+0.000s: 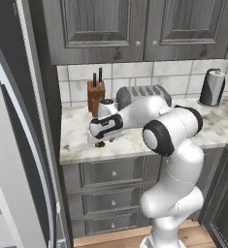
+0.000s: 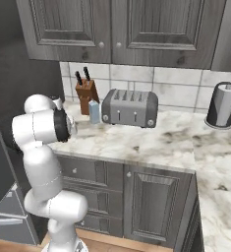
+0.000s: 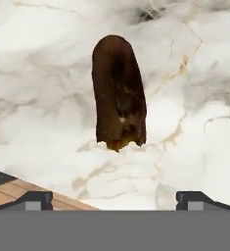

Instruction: Place the sweet potato and eggplant inside the fridge drawer. Close the drawer after placing the vegetables.

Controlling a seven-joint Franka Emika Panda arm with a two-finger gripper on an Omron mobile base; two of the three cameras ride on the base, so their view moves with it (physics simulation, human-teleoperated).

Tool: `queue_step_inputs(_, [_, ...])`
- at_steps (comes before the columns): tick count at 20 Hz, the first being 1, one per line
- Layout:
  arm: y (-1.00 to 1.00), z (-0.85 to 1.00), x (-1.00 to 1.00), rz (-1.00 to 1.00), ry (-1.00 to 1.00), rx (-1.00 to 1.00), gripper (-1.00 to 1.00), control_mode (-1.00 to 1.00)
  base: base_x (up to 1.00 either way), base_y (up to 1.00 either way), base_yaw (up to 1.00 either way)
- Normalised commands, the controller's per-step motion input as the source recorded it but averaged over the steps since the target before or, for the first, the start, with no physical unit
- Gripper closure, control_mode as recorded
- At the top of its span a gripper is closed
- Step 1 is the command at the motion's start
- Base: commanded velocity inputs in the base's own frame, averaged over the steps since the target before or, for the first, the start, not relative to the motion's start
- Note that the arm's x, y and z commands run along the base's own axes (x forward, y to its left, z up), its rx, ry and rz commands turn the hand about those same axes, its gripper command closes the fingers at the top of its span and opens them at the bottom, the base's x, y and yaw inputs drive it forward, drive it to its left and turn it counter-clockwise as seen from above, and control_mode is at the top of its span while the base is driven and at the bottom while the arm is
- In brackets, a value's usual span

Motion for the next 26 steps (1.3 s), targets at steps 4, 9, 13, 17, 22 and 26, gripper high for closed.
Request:
queue_step_inputs(4, [0.13, -0.25, 0.54, 0.00, 0.04, 0.00, -1.00, -1.00, 0.00, 0.00, 0.00])
queue_step_inputs(9, [0.17, -0.30, 0.51, 0.00, 0.07, 0.00, -1.00, -1.00, 0.00, 0.00, 0.00])
queue_step_inputs(13, [0.09, -0.43, 0.34, 0.00, 0.05, 0.00, -1.00, -1.00, 0.00, 0.00, 0.00])
queue_step_inputs(17, [0.00, -0.79, 0.05, 0.00, 0.01, 0.00, 1.00, -1.00, 0.00, 0.00, 0.00])
queue_step_inputs(22, [0.00, -0.50, 0.00, 0.00, 0.00, 0.00, 1.00, -1.00, 0.00, 0.00, 0.00])
queue_step_inputs(26, [-0.02, -0.08, -0.10, 0.00, -0.04, 0.00, 1.00, -1.00, 0.00, 0.00, 0.00])
